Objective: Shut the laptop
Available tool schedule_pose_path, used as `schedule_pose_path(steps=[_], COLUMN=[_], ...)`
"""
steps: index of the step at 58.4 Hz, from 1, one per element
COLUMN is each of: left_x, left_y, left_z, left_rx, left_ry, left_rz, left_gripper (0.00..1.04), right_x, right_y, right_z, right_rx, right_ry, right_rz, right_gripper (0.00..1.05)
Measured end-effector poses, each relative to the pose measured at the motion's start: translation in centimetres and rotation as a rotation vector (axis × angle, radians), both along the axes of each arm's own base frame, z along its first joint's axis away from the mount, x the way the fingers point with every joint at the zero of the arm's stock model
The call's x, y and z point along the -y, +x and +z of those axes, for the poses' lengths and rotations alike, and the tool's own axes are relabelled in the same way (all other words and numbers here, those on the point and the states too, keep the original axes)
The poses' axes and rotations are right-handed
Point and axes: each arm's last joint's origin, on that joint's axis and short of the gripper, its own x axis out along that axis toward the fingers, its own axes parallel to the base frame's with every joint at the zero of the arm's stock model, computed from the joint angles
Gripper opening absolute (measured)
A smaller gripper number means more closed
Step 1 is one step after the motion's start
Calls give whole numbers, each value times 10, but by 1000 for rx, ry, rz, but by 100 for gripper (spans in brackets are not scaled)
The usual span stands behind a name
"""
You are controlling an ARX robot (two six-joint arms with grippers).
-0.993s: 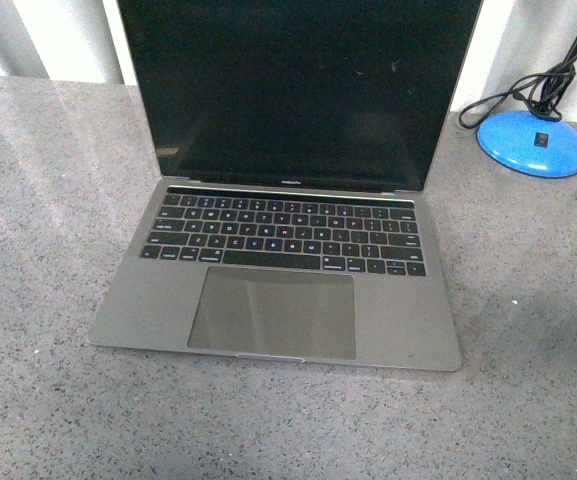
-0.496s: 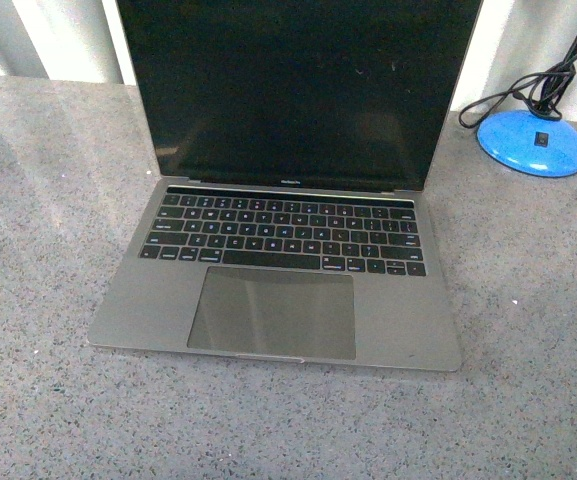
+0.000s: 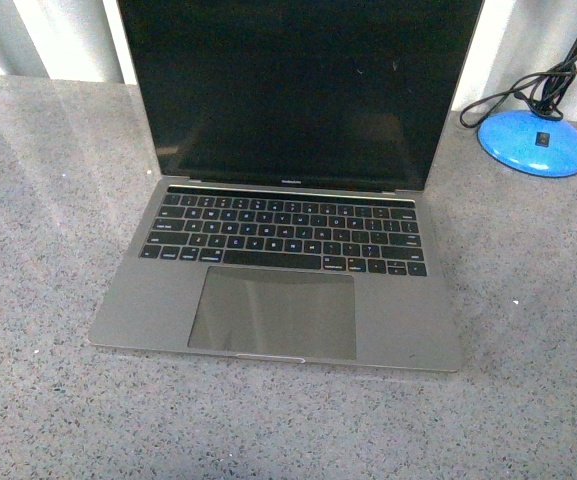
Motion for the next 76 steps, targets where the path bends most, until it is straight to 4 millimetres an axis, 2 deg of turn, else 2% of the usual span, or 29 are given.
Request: schedule_pose_path(steps=[6, 10, 18, 29, 43, 60, 76], left_x=[8, 14, 21, 29, 34, 33, 33], left_y=[17, 29, 38, 48, 64, 66, 64], left_z=[2, 5, 6, 7, 11, -2, -13], left_rx=[-6, -5, -21, -120, -154, -192, -225], left_ry=[-7, -16, 7, 57, 70, 74, 82], left_rz=[8, 5, -1, -20, -7, 5, 10], left_gripper=[43, 27, 4, 4, 4, 4, 4], right_x=[-7, -11, -11, -8, -15, -33, -35], right_y=[9, 14, 25, 43, 54, 57, 53], right_z=[2, 3, 4, -7, -11, -19, -31], right_rx=[3, -1, -19, -78, -97, -109, -132], right_ry=[27, 55, 105, 154, 180, 213, 214], right_rz=[33, 68, 89, 80, 94, 131, 137], right_gripper=[38, 24, 0, 1, 1, 1, 1])
